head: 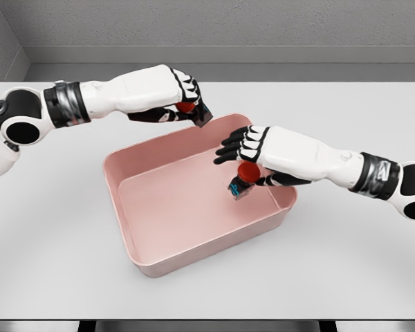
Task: Put the industrial switch in the basket with both arms
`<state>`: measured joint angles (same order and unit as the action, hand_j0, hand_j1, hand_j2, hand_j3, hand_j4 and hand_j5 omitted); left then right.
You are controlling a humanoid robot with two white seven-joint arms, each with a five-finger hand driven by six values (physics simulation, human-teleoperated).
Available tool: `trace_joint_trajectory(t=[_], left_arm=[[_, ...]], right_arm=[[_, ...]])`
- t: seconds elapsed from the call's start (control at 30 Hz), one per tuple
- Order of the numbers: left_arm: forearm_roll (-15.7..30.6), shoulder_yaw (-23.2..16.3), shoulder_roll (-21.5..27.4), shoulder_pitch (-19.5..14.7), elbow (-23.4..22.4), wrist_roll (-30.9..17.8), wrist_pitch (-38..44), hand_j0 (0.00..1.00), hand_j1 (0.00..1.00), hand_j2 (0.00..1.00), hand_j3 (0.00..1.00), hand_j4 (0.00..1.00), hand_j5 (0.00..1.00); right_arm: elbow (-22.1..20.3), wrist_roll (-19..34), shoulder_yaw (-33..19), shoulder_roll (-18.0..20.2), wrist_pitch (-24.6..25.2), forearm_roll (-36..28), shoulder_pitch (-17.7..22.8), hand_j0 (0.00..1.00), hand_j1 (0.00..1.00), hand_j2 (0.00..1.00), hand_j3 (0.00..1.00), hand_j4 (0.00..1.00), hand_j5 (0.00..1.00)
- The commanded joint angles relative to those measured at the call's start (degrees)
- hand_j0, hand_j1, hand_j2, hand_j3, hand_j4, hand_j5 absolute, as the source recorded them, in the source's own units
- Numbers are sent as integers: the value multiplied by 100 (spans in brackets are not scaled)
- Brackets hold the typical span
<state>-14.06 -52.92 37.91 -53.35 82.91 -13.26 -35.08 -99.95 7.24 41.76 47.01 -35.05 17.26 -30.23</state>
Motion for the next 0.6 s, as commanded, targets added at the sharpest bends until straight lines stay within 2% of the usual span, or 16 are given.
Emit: trace_joint_trajectory(t=[0.0,0.1,0.3,0.37,0.47,0.5,0.57], left_arm=[[43,1,6,0,103,-1,8,49,49,49,49,49,49],[43,9,6,0,111,-1,8,49,49,49,49,49,49],[43,9,6,0,120,-1,8,48,48,48,48,48,48],[43,1,15,0,208,-1,8,48,48,48,48,48,48],[43,9,15,0,226,-1,8,48,48,48,48,48,48],[43,9,24,0,235,-1,8,48,48,48,48,48,48],[43,1,32,0,287,-1,8,49,49,49,49,49,49]], right_arm=[[2,-3,7,10,5,-48,9,100,100,100,100,100,100],[-7,-3,-2,221,5,-74,44,100,100,100,100,100,100],[2,-3,-28,221,5,-74,53,100,100,100,100,100,100],[72,-12,-116,396,5,-109,62,100,100,100,100,100,100],[256,-56,-467,704,5,-162,114,100,100,100,100,100,100],[414,-56,-555,774,5,-285,141,100,100,100,100,100,100],[994,-56,-757,889,5,-417,184,100,100,100,100,100,100]])
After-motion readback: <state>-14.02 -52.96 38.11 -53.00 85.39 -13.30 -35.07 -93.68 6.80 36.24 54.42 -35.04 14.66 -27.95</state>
